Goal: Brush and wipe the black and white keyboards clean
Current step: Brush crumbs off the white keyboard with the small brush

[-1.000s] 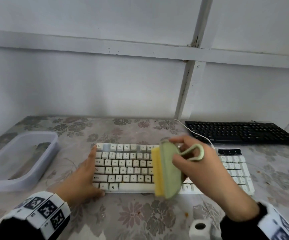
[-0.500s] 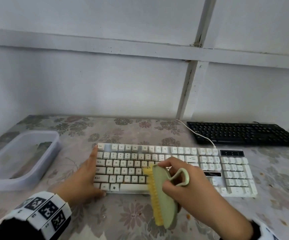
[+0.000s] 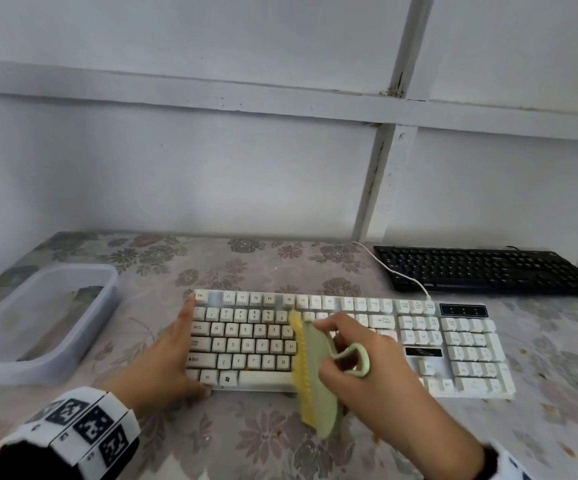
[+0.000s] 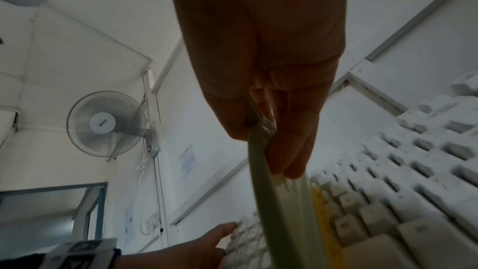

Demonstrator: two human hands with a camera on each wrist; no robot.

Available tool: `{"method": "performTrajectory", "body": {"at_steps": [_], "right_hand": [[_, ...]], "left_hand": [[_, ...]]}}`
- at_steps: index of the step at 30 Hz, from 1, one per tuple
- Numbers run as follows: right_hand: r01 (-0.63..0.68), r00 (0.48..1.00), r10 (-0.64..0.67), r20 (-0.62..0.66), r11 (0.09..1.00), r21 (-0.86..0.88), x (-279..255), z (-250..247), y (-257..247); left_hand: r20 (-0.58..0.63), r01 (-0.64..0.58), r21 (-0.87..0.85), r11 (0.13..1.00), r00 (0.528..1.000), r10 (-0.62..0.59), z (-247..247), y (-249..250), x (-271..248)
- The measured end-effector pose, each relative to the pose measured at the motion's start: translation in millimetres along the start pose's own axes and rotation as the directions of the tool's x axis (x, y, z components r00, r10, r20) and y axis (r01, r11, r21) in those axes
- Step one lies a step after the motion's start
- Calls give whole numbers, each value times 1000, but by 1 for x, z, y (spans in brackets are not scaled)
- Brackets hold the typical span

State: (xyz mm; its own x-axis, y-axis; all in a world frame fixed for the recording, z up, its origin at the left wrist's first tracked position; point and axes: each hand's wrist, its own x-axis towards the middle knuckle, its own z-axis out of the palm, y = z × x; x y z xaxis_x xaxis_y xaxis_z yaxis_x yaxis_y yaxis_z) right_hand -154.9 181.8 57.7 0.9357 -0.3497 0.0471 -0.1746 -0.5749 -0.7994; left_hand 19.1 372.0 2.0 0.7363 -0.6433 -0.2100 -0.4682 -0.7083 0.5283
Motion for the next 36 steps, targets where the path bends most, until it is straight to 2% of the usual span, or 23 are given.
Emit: {"method": "performTrajectory", "body": {"at_steps": [3,5,7,9,15,19,21,24,27,31,36], "right_hand": [[-47,997,45,56,999,28,-4,-10,-4],[-37,999,39,-25,998,58,1,-19,-11],[13,986,-1,-165,997,72,11,-25,-17],[49,973,-38,-228,998,43,20,-25,-19],[12,997,-9,-79,999,37,10,-1,-3],[-91,995,87,44,991,99,-1,-8,-1],[-69,997,71,-8,991,115,2,-17,-8],[19,987,4,-164,990,142,16,-22,-22],[84,971,-56,-233,990,112,31,-15,-29],[81,983,-77,-165,997,18,33,5,-21],[7,999,-4,-48,998,60,16,15,-6]], "left_hand": [[-3,-4,10,1000,1000,4,1,0,0],[-6,-1,5,1000,1000,1,2,-1,1],[-7,-2,-5,1000,1000,2,3,-5,2],[-15,-16,-15,1000,1000,16,3,-8,3],[-22,-24,-4,1000,999,24,3,-6,3],[-25,-14,4,1000,1000,14,3,-4,1],[-30,-26,-5,1000,999,25,3,-3,1],[-31,-35,-30,999,999,34,3,-5,2],[-37,-36,-29,999,999,35,5,-10,5],[-38,-41,-2,999,998,41,6,-10,5],[-37,-42,-1,999,998,42,6,-11,7]]}}
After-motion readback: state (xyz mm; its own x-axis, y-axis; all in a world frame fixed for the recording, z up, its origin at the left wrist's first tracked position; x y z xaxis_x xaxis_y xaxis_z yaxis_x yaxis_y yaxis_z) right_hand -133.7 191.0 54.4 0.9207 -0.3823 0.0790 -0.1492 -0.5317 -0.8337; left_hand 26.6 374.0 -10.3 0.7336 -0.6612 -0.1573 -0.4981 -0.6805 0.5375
